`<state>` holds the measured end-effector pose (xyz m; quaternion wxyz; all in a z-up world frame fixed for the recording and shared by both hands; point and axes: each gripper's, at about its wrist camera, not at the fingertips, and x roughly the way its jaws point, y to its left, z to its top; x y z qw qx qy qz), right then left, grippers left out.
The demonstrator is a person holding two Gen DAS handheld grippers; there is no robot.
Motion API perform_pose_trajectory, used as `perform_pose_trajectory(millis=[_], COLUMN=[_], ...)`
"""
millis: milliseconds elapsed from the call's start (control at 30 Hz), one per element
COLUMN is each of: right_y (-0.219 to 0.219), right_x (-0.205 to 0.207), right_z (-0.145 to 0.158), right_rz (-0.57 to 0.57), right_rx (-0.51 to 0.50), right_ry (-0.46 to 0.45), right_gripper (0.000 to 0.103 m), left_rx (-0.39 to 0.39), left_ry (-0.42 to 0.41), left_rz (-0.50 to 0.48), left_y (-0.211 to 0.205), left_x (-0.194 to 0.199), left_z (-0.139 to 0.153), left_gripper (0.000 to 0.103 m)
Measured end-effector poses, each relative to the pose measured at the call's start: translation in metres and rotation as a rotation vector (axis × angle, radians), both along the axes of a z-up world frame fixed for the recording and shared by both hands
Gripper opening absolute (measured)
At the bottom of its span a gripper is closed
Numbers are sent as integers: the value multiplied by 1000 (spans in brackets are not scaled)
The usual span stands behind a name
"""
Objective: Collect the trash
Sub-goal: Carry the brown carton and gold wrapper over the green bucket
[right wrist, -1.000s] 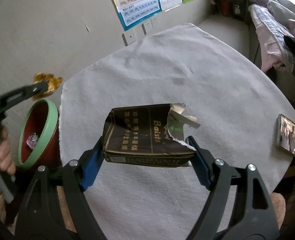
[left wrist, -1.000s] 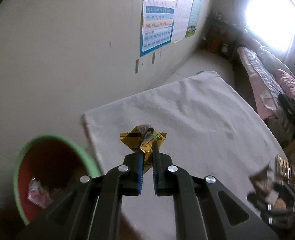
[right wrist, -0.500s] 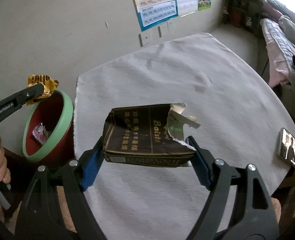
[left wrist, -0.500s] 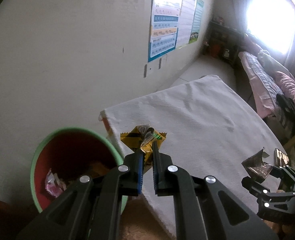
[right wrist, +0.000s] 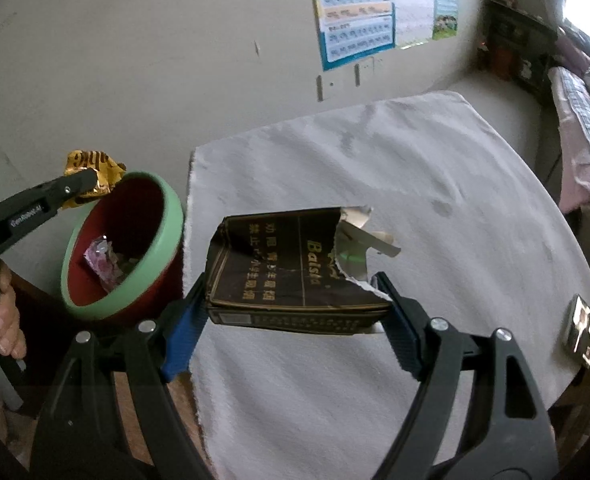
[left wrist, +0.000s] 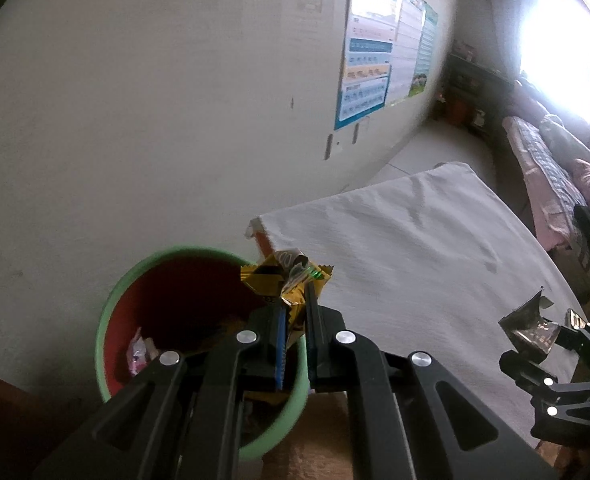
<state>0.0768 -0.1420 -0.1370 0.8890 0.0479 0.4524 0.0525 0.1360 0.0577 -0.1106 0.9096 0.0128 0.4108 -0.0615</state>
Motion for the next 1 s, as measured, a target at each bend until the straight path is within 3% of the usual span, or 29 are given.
perform_pose_trajectory(millis=[1000], right_y=[90], right_x=[49], right_z=[15], right_rz=[203], right_rx=[-14], right_ry=[-25], right_gripper=[78], left_rx=[20], left_ry=[27], left_rz=[186], left_y=[70], left_x=[9], left_z=[-18], left_gripper=[6])
